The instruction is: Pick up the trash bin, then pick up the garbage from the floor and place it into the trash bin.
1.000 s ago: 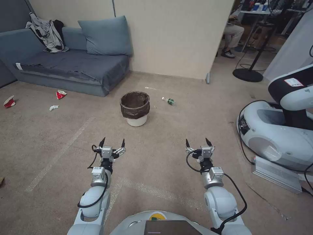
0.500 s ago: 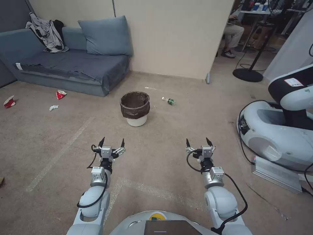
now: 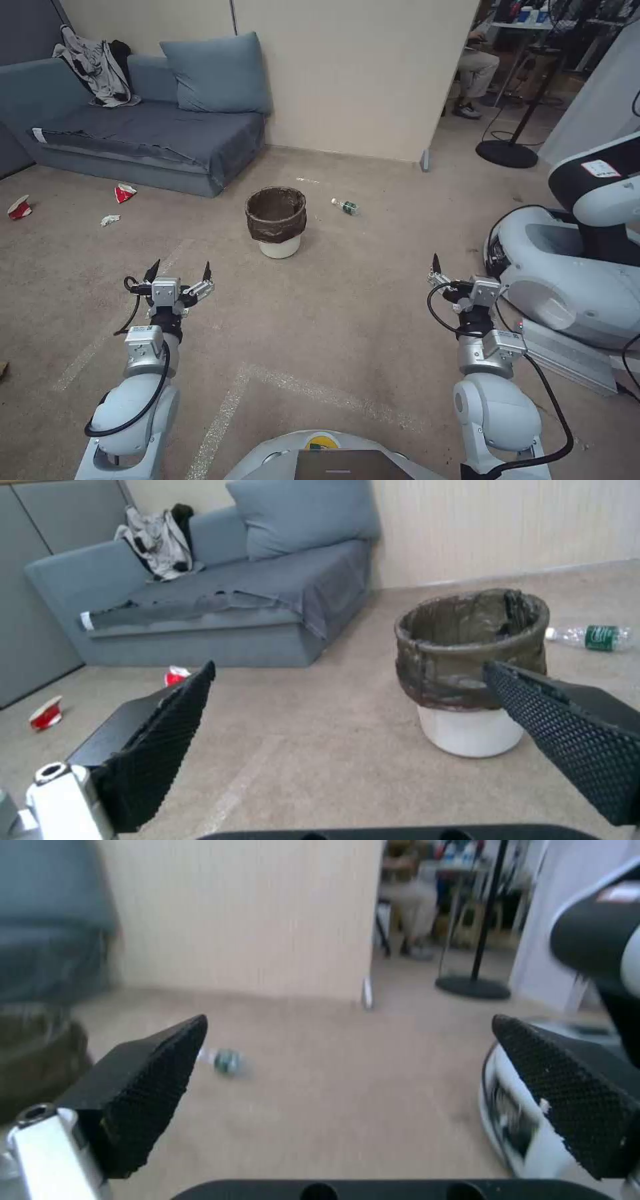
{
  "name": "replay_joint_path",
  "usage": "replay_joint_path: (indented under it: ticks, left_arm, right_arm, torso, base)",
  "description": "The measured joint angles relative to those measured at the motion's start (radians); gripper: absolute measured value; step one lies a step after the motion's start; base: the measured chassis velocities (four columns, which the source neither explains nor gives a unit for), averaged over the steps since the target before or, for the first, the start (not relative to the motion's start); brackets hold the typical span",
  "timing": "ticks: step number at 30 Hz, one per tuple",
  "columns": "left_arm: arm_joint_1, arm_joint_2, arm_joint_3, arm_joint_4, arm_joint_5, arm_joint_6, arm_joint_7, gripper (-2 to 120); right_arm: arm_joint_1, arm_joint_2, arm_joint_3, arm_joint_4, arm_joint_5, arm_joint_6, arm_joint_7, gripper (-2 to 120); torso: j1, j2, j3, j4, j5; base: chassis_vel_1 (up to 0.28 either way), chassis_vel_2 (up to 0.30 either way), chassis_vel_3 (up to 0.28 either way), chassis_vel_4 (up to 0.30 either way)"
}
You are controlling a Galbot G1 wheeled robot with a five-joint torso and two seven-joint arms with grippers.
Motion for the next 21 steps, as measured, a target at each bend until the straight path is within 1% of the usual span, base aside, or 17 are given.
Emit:
replay_joint_path:
  ticks: [2,4,6,7,14,21]
  left_arm:
    - [0.006,0.0,0.0,0.005,0.0,-0.006,-0.001,100]
    - [0.015,-0.002,0.001,0.016,0.0,-0.019,-0.003,100]
    - [0.019,-0.003,0.004,0.018,0.001,-0.024,-0.007,100]
    - [0.021,-0.004,0.007,0.02,0.001,-0.028,-0.009,100]
    - [0.028,-0.008,0.035,0.038,0.003,-0.056,-0.028,100]
    - [0.032,-0.01,0.057,0.042,0.015,-0.081,-0.05,100]
  right_arm:
    - [-0.008,0.0,0.0,-0.002,0.002,-0.002,-0.003,100]
    - [-0.015,-0.001,-0.001,-0.003,0.002,-0.006,-0.007,100]
    - [-0.022,-0.001,-0.004,-0.003,0.0,-0.017,-0.017,100]
    - [-0.029,-0.001,-0.005,-0.003,-0.002,-0.021,-0.023,100]
    - [-0.057,-0.002,-0.014,-0.01,-0.003,-0.019,-0.053,100]
    - [-0.079,-0.002,-0.018,-0.017,0.009,0.037,-0.07,100]
  torso:
    - [0.0,0.0,0.0,-0.0002,0.0007]
    - [0.0,0.0,0.0,0.0001,0.0001]
    - [0.0,0.0,0.0,0.0005,0.0005]
    - [0.0,0.0,0.0,0.0002,0.0004]
    - [0.0,0.0,0.0,0.0002,0.0004]
    - [0.0,0.0,0.0,0.0002,0.0004]
  base:
    - [0.0,0.0,0.0,0.0]
    - [0.0,0.0,0.0,0.0]
    - [0.0,0.0,0.0,0.0]
    - [0.0,0.0,0.0,0.0]
    - [0.0,0.0,0.0,0.0]
    - [0.0,0.0,0.0,0.0]
